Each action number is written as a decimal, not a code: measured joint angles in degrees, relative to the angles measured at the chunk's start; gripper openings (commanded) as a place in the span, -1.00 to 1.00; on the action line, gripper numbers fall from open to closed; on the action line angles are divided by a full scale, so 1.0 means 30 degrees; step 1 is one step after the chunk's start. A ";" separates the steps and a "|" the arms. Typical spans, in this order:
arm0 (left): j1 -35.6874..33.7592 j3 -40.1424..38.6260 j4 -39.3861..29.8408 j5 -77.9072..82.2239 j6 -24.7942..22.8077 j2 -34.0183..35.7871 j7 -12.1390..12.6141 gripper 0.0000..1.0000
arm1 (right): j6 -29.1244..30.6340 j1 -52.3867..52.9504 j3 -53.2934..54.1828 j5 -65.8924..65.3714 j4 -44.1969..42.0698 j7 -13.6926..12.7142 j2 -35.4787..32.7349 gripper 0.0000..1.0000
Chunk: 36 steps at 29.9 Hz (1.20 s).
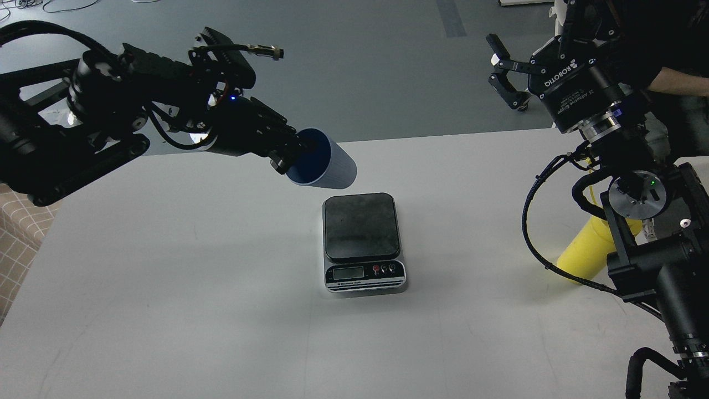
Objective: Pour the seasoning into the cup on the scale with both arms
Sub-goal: 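Lift the blue cup with the left gripper and carry it over the scale, then lower the blue cup upright onto the scale and open the left gripper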
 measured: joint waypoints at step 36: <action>-0.2761 0.6837 0.5154 -0.0066 0.0002 -0.8342 0.0006 -0.87 | 0.1036 -0.3017 0.1694 0.0076 0.1538 0.0029 -0.0287 1.00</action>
